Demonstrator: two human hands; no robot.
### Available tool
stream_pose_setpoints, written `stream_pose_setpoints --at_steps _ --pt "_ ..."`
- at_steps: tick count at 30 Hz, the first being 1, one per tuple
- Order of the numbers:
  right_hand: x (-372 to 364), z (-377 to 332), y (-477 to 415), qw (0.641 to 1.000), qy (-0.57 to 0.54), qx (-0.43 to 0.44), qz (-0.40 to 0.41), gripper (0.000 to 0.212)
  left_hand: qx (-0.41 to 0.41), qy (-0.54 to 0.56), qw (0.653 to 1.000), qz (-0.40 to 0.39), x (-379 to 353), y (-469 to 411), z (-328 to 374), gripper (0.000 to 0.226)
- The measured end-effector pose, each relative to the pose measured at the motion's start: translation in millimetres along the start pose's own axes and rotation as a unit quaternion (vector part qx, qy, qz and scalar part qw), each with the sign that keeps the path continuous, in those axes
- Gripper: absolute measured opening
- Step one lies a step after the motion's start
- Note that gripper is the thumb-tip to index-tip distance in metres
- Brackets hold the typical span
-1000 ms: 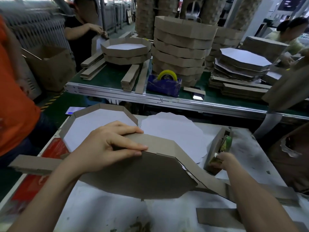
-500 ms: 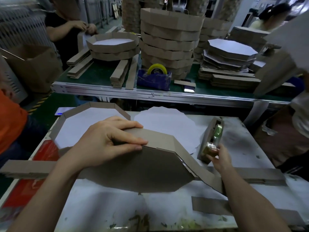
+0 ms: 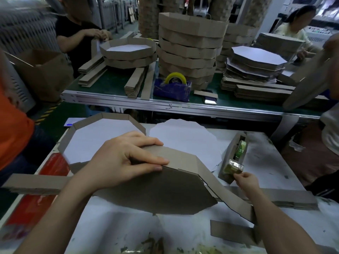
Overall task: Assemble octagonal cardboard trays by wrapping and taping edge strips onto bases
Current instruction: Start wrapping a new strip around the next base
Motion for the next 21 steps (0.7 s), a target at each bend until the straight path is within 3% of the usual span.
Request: stream_pose_setpoints --at_steps 6,10,12,16,21 --pt "3.3 -10.6 2.0 0.994 0.105 0.003 -0.007 0.022 0.0 -0.009 1.0 0.007 0.0 -0.5 2.0 0.025" --pt "8.4 -49.6 17.1 0.977 0.213 -0.001 0.003 0.012 0.0 -0.015 1.0 0.003 -2.0 -2.0 3.6 0.025" --pt "3.8 -79.6 33.9 0.972 0.231 0.038 -0.008 0.007 -0.004 -0.015 1.0 0.0 -3.7 -2.4 5.4 0.026" --pt "-13.2 -148.9 96.9 0.983 0.069 0.153 -0.069 0.014 -0.013 -0.024 1.0 0.0 -5.8 -1.4 9.4 0.026" --pt "-25.7 -203.1 197.1 0.955 -0.03 0.248 -0.158 0.035 -0.009 -0.024 1.0 0.018 -4.1 5.2 11.9 0.025"
Point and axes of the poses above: each hand's wrist, its own y-axis away from the middle knuckle, its own x-axis out of the back of the hand, z = x × y, the point moved 6 cm from there along -y, towards the middle knuckle, and after that the axes turned 4 degrees about -x, right-handed, at the moved point
